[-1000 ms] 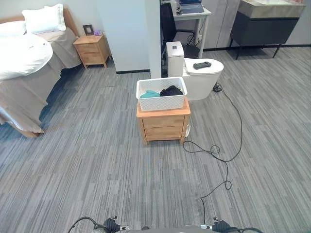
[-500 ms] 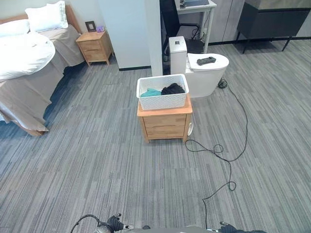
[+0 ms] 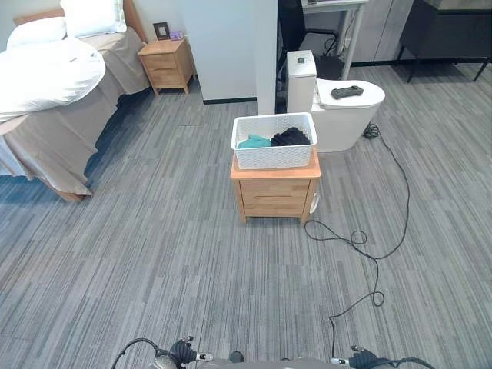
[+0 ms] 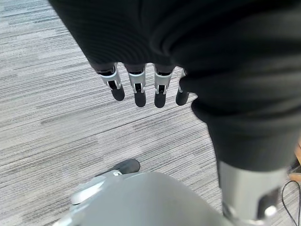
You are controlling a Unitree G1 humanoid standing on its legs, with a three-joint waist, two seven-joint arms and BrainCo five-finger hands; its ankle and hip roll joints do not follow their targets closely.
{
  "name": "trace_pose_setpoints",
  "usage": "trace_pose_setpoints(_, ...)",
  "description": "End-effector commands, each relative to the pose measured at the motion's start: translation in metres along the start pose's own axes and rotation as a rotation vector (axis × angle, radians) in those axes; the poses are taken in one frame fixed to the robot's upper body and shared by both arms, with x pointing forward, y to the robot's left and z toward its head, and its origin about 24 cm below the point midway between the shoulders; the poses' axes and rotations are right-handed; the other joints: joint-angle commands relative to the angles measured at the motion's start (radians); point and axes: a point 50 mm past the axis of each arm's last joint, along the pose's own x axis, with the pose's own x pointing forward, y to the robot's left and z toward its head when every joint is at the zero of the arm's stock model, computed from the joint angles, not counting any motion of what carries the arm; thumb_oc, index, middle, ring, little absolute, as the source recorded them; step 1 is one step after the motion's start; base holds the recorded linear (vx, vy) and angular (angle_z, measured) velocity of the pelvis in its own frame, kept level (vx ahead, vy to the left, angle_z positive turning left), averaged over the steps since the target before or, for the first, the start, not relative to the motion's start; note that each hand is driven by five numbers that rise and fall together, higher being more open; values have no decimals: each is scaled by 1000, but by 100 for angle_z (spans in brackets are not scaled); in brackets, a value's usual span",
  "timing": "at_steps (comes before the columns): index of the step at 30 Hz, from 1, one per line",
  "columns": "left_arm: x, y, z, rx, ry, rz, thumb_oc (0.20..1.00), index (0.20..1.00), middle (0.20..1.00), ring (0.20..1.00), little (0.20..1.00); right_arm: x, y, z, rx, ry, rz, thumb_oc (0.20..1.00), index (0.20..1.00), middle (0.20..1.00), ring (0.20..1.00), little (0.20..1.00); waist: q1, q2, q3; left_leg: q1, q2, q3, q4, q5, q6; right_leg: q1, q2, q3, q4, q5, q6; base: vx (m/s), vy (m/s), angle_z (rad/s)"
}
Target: Grab the laundry basket,head to the washer,open it,put in the laundry and shut it.
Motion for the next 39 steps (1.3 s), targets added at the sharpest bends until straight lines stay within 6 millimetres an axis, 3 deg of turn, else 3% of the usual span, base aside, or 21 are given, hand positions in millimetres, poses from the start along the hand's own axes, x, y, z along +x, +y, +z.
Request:
trace_pose_setpoints(1, 1, 5, 6, -20, 2, 5, 1000, 1000, 1000, 1000, 1000, 1, 3, 1, -58, 40, 21, 1000, 1000, 1000, 1000, 1000, 18, -66, 4, 4, -61, -21, -61, 12, 20, 94, -110, 4, -260, 233, 144, 3, 99, -2)
trace_pose_setpoints(13, -1, 24, -2, -127, 34, 64, 1000, 1000, 1000, 1000, 1000, -1, 3, -11, 45, 89, 7, 1000, 1000, 1000, 1000, 1000, 14, -84, 7, 23, -82, -1, -61, -9, 48, 57, -141, 32, -167, 230, 162, 14, 70, -7)
trace_pose_setpoints(17, -2, 28, -6, -77, 50, 71, 1000, 1000, 1000, 1000, 1000, 0, 2, -10, 43, 87, 4, 1000, 1000, 1000, 1000, 1000, 11, -87, 7, 33, -87, 4, -61, -15, 53, 46, -144, 39, -127, 225, 164, 21, 57, -8)
trace_pose_setpoints(20, -1, 24, -6, -66, 56, 61, 1000, 1000, 1000, 1000, 1000, -4, -4, -28, 51, 150, -8, 1000, 1000, 1000, 1000, 1000, 4, -78, 12, 43, -91, -3, -61, -20, 59, 31, -145, 48, -76, 216, 164, 23, 70, -9)
trace_pose_setpoints(24, -1, 23, -7, -40, 62, 52, 1000, 1000, 1000, 1000, 1000, -4, -5, -30, 58, 155, -7, 1000, 1000, 1000, 1000, 1000, 1, -72, 14, 50, -93, -16, -61, -18, 65, -1, -135, 65, 9, 209, 160, 41, 65, 3)
trace_pose_setpoints(26, -1, 20, -8, 9, 73, 33, 1000, 1000, 1000, 1000, 1000, -5, -3, -33, 61, 161, -4, 1000, 1000, 1000, 1000, 1000, -19, -70, 17, 64, -96, -28, -59, -25, 67, -40, -92, 96, 61, 206, 148, 100, 51, 5)
trace_pose_setpoints(28, -2, 20, -9, 17, 77, 33, 1000, 1000, 1000, 1000, 1000, -5, -3, -35, 59, 166, -4, 1000, 1000, 1000, 1000, 1000, -23, -73, 19, 71, -98, -29, -58, -29, 67, -51, -76, 107, 50, 203, 141, 77, 0, 14)
trace_pose_setpoints(31, -2, 21, -12, 5, 85, 39, 1000, 1000, 1000, 1000, 1000, -7, -3, -41, 58, 186, -1, 1000, 1000, 1000, 1000, 1000, -24, -80, 23, 86, -100, -20, -58, -40, 64, -77, -75, 63, -18, 241, 135, 104, -29, 16)
trace_pose_setpoints(33, -2, 22, -10, -8, 80, 45, 1000, 1000, 1000, 1000, 1000, -8, -2, -47, 52, 207, 5, 1000, 1000, 1000, 1000, 1000, -44, -85, 34, 112, -100, -30, -58, -61, 59, -144, -91, 43, -117, 314, 151, 212, -65, 5)
trace_pose_setpoints(39, -2, 26, -10, -55, 76, 60, 1000, 1000, 1000, 1000, 1000, -10, 1, -55, 34, 234, 22, 1000, 1000, 1000, 1000, 1000, -75, -96, 51, 179, -95, -78, -28, -128, 45, -209, -116, 88, -254, 400, 184, 248, -71, 13)
